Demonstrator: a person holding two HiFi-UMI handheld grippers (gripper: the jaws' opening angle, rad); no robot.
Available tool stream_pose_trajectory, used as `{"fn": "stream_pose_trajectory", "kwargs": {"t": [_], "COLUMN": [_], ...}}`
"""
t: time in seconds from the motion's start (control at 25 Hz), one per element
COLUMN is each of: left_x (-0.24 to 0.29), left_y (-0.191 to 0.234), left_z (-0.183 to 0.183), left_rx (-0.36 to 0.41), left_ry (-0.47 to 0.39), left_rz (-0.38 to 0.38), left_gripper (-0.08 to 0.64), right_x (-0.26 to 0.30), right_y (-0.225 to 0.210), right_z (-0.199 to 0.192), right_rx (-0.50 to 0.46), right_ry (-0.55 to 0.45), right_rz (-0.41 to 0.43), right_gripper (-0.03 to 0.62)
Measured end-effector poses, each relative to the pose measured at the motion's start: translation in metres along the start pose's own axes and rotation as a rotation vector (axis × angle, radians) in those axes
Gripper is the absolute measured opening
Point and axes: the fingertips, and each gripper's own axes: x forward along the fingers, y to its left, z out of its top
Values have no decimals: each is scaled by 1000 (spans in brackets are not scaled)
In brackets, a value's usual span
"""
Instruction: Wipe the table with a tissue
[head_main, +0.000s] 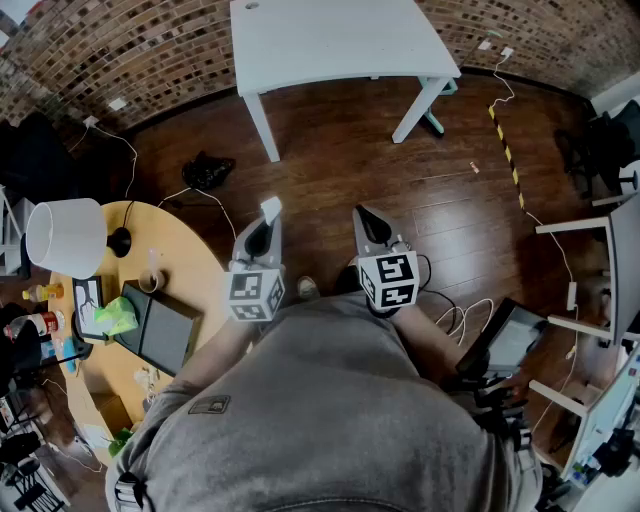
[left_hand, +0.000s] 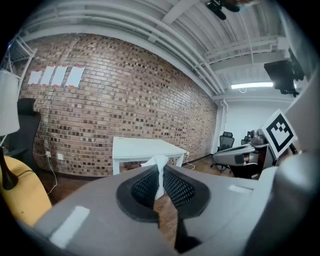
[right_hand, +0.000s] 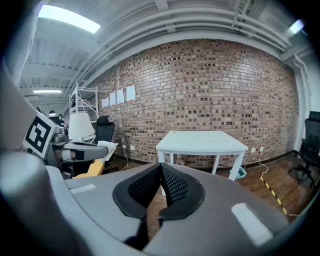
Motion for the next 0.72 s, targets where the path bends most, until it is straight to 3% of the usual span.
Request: {"fn": "stream_pose_trajectory", "kwargs": {"t": [0.36, 0.72], "left_x": [41, 125], "left_y": [10, 4], "left_z": [11, 46], "left_rx": [4, 26], "left_ry": [0, -2], "left_rz": [23, 42], "left_gripper": [23, 23], "right_x": [36, 86], "right_y": [-30, -98], "right_z": [11, 46], "right_rx": [-11, -3], "right_ry": [-11, -30], "right_rz": [6, 28], "right_gripper": [14, 14]}}
